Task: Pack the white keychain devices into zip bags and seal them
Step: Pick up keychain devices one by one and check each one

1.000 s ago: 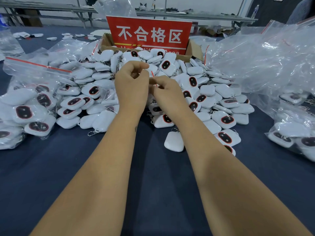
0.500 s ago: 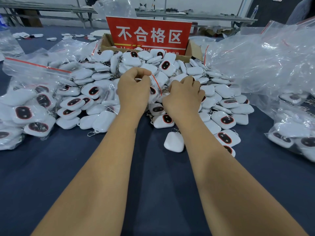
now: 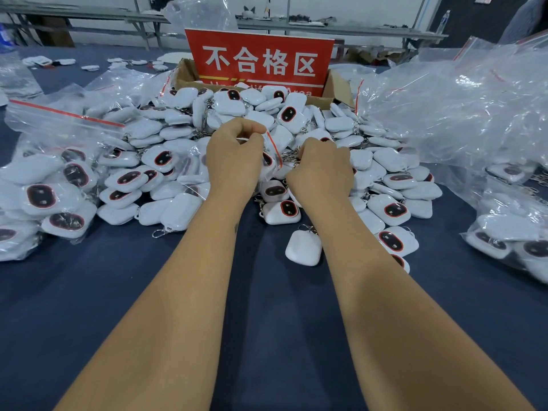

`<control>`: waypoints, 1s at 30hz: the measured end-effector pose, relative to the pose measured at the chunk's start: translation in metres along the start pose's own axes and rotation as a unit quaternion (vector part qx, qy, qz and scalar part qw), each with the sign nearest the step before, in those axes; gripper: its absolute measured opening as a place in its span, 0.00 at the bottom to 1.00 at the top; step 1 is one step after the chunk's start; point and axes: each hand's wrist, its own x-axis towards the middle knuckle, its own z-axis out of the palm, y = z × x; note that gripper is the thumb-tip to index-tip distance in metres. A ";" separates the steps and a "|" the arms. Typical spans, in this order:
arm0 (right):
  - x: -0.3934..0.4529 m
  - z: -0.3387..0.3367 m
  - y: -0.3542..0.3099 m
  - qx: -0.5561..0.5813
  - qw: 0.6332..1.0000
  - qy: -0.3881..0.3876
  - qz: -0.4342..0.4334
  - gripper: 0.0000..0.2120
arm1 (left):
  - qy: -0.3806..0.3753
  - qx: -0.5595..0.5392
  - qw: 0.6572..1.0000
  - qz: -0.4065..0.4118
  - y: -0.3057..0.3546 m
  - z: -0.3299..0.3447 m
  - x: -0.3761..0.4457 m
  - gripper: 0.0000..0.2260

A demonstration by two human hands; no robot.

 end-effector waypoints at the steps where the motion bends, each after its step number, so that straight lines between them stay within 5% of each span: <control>1: -0.001 0.000 -0.001 -0.006 1.000 -0.003 -0.004 0.12 | 0.000 -0.001 1.000 0.000 0.000 0.000 0.000 0.11; 5: -0.001 -0.001 -0.002 0.020 1.000 0.007 -0.020 0.16 | -0.001 -0.001 1.000 -0.002 0.001 0.000 0.000 0.11; 10: 0.003 -0.003 -0.007 0.184 0.978 0.095 -0.029 0.22 | -0.016 0.008 1.000 0.004 -0.001 -0.001 -0.001 0.11; 30: 0.002 -0.002 -0.013 0.379 0.916 0.129 -0.013 0.10 | -0.029 0.037 0.999 0.012 -0.003 0.000 0.000 0.10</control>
